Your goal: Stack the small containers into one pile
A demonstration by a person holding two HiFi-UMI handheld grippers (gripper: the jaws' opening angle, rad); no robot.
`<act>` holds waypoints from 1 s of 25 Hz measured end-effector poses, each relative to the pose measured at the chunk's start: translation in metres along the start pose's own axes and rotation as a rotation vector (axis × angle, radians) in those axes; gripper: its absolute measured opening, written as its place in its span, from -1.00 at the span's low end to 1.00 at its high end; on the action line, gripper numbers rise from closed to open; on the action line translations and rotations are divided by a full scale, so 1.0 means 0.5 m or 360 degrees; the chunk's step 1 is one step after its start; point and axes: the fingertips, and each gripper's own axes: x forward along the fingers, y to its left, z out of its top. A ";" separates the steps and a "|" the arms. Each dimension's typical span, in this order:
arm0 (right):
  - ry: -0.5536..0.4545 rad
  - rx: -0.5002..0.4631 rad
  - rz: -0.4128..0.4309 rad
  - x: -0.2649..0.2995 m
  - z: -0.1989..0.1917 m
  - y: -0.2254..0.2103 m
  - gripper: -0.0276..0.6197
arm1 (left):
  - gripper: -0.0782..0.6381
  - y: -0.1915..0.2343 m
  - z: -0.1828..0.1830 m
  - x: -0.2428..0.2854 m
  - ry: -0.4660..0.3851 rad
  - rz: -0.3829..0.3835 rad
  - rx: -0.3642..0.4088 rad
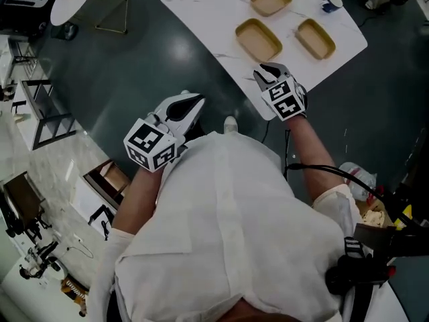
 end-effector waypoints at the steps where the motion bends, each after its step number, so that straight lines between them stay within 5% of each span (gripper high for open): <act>1: 0.0023 -0.0003 -0.0012 0.018 0.004 -0.011 -0.66 | -0.76 0.018 0.003 0.007 0.0008 -0.0015 0.0001; 12: 0.0340 0.0008 -0.0170 0.187 0.023 -0.090 -0.67 | -0.76 0.239 0.094 0.061 0.0132 -0.0339 0.0106; 25: 0.0607 0.0116 -0.0272 0.225 -0.011 -0.097 -0.85 | -0.76 0.390 0.130 0.081 0.0284 -0.0657 0.0183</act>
